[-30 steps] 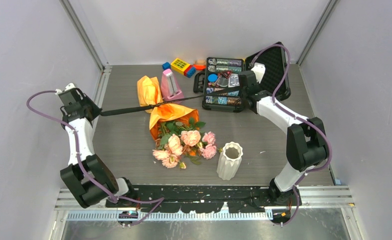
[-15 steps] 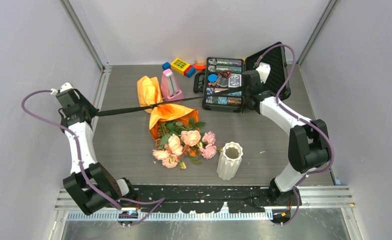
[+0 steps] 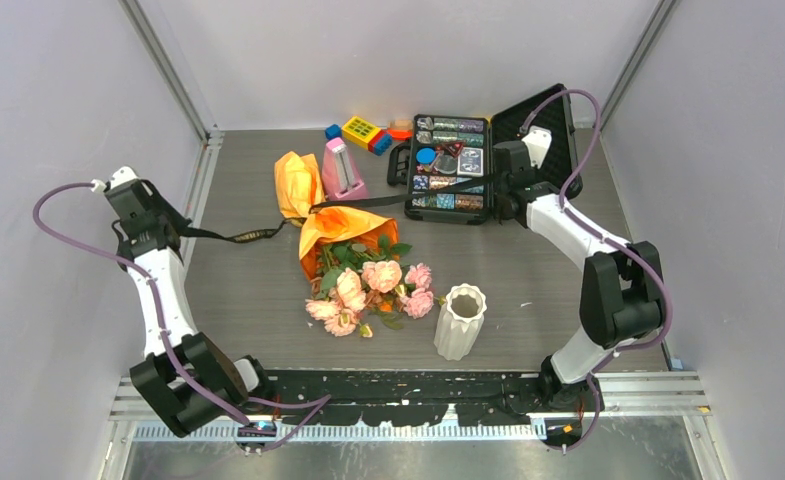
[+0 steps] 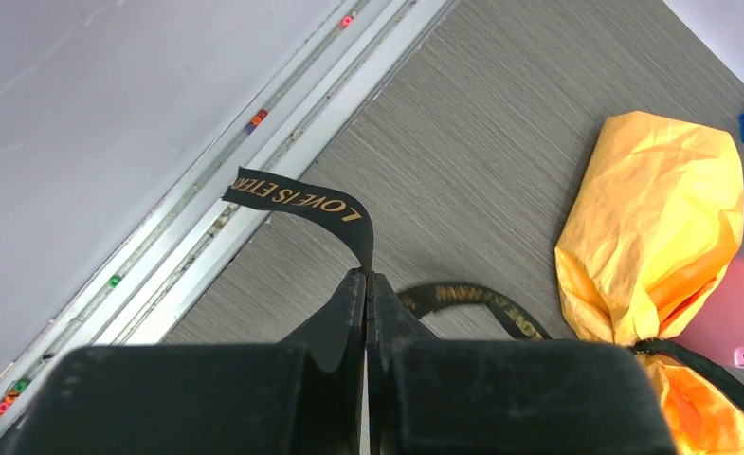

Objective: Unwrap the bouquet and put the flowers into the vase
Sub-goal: Untie the ribbon from the wrapping paper.

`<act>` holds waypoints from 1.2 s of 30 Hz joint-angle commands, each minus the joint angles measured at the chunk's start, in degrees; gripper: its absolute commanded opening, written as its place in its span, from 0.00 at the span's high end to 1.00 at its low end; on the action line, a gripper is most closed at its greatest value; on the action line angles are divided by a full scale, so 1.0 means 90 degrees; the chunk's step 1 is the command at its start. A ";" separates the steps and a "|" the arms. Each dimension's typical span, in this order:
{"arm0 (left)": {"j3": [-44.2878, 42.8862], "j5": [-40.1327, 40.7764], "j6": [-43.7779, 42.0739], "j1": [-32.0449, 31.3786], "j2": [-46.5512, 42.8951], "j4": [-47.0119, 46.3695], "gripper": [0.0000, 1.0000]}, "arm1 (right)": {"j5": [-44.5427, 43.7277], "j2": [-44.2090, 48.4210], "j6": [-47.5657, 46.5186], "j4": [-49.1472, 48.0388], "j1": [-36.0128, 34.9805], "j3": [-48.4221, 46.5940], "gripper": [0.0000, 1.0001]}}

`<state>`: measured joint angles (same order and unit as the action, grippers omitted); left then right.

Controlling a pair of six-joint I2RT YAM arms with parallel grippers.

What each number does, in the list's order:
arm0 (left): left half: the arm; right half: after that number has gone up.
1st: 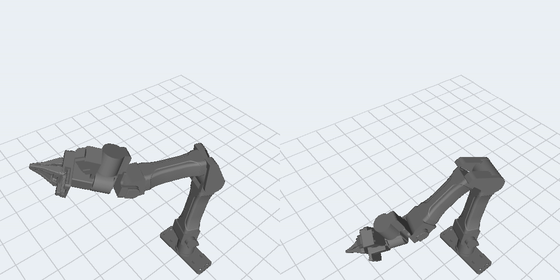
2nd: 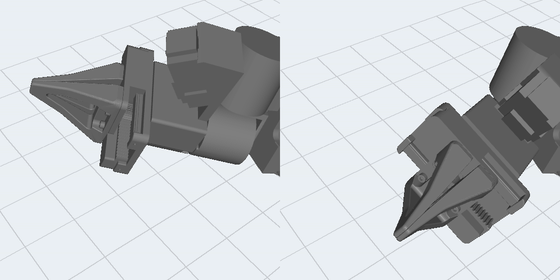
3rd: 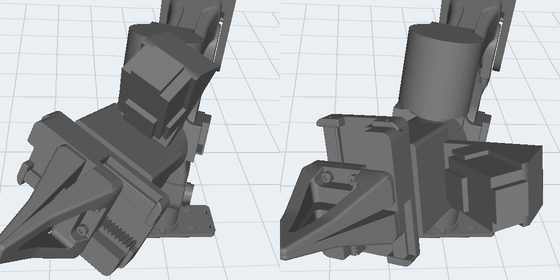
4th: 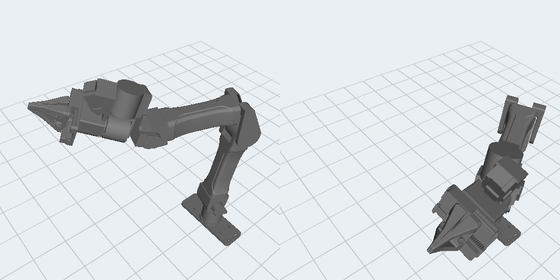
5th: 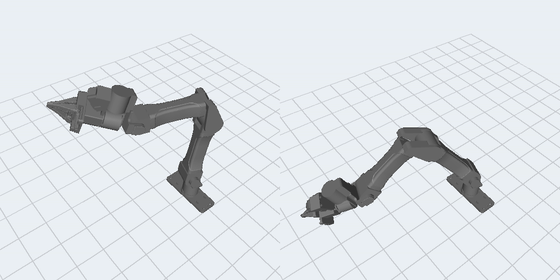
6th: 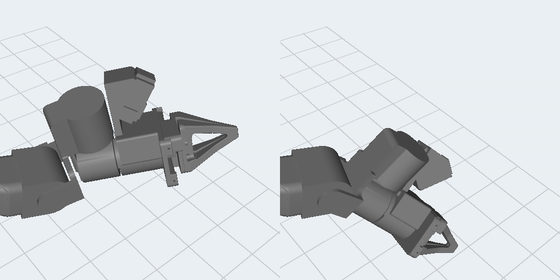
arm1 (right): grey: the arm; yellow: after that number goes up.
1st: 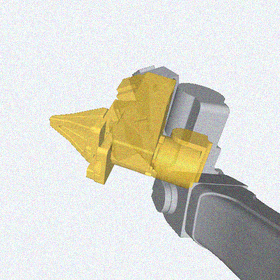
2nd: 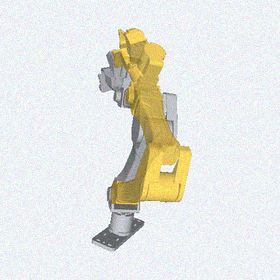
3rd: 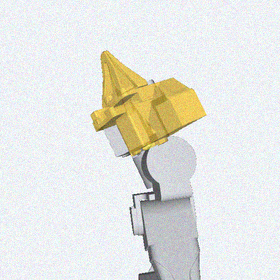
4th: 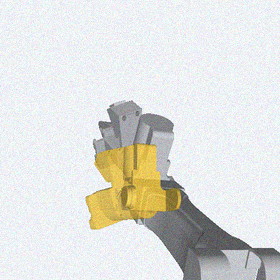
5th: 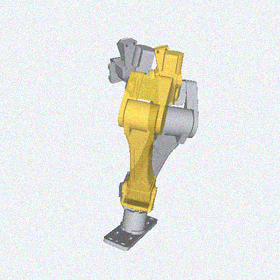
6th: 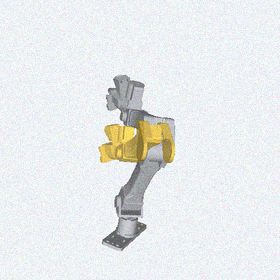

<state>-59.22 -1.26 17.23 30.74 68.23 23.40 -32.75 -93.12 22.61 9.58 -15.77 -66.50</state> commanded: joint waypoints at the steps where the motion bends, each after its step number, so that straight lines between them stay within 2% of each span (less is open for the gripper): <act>1: 0.0012 0.0380 -0.0174 0.0068 -0.0263 -0.0159 1.00 | -0.0238 0.0417 -0.0032 -0.0099 0.0095 0.0077 1.00; 8: 0.0103 0.0959 -0.0235 0.0065 -0.0600 -0.0209 1.00 | -0.0384 0.0502 -0.0002 0.0007 0.0174 0.0092 1.00; 12: 0.0064 0.0961 -0.0230 0.0048 -0.0643 -0.0167 1.00 | -0.0490 0.0522 -0.0003 0.0065 0.0212 0.0084 1.00; 13: 0.0051 0.0939 -0.0239 0.0037 -0.0628 -0.0155 0.93 | -0.0491 0.0517 0.0002 0.0081 0.0221 0.0079 1.00; 15: 0.0005 0.0819 -0.0226 -0.0009 -0.0570 -0.0102 0.71 | -0.0440 0.0509 0.0002 0.0137 0.0233 0.0036 0.92; 17: -0.0047 0.0700 -0.0216 -0.0134 -0.0496 -0.0071 0.54 | -0.0290 0.0525 -0.0012 0.0170 0.0231 -0.0002 0.76; 18: -0.0067 0.0656 -0.0229 -0.0200 -0.0454 -0.0041 0.49 | -0.0178 0.0535 -0.0032 0.0163 0.0230 -0.0016 0.64; 19: -0.0098 0.0612 -0.0252 -0.0304 -0.0426 -0.0006 0.46 | -0.0059 0.0544 -0.0073 0.0165 0.0231 -0.0024 0.58; 20: -0.0127 0.0593 -0.0284 -0.0418 -0.0391 0.0027 0.42 | 0.0063 0.0569 -0.0087 0.0160 0.0230 -0.0043 0.48; 22: -0.0185 0.0548 -0.0352 -0.0719 -0.0335 0.0088 0.38 | 0.0219 0.0615 -0.0151 0.0180 0.0229 -0.0072 0.37; 24: -0.0202 0.0429 -0.0416 -0.1142 -0.0304 0.0095 0.33 | 0.0375 0.0690 -0.0242 0.0198 0.0229 -0.0086 0.30; 27: -0.0209 -0.0043 -0.0504 -0.1805 -0.0214 0.0031 0.29 | 0.0690 0.0869 -0.0327 0.0237 0.0229 -0.0083 0.25; 31: -0.0368 -0.1017 -0.0546 -0.2611 0.0113 0.0085 0.28 | 0.1410 0.1057 -0.0364 0.0284 0.0229 -0.0161 0.23; 36: -0.0343 -0.2245 0.0009 -0.3218 0.0451 -0.0032 0.29 | 0.2772 0.1147 -0.0233 0.0411 0.0160 -0.0419 0.23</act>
<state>-60.69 -9.43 14.00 4.62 70.76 24.25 -18.92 -85.38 20.05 12.86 -14.00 -66.32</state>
